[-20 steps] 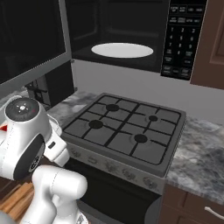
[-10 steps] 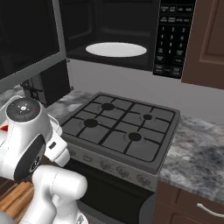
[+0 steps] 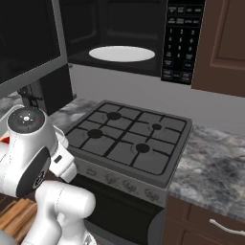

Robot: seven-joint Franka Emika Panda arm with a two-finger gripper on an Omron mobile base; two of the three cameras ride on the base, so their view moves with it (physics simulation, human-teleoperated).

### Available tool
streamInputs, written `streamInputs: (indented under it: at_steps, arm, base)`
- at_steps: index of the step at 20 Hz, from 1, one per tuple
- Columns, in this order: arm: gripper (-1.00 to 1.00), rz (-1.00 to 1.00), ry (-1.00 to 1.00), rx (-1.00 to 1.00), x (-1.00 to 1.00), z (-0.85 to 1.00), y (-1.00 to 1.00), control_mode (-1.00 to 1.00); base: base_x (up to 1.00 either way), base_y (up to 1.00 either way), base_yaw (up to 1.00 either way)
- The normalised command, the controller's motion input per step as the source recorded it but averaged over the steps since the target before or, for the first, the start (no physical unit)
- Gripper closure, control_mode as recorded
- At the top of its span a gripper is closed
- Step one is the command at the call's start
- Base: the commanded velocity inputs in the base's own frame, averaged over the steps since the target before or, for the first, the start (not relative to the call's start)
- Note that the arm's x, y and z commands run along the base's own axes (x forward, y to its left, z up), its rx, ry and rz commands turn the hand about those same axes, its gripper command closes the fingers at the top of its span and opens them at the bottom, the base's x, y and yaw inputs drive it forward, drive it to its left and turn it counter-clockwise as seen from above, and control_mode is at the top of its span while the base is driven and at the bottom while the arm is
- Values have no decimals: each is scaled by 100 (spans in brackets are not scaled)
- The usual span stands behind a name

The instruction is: Place the tupperware containing the steak and onion meal in the microwave. Close the microwave door and press the start button to reheat the meal.

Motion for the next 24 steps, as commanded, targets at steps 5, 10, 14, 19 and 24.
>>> streamInputs:
  at_steps: [5,10,14,19,24]
  arm:
    - [100,0,-1,0,0,0,-1,-100]
    - [100,-8,0,0,0,4,-5,-100]
    - [100,-15,0,0,0,37,-10,-100]
    - [100,-18,0,0,0,70,-10,-100]
    - [100,-20,-1,0,0,65,-15,-100]
  base:
    - [0,0,0]
    - [0,0,0]
    - [0,0,0]
    - [0,0,0]
    - [0,0,0]
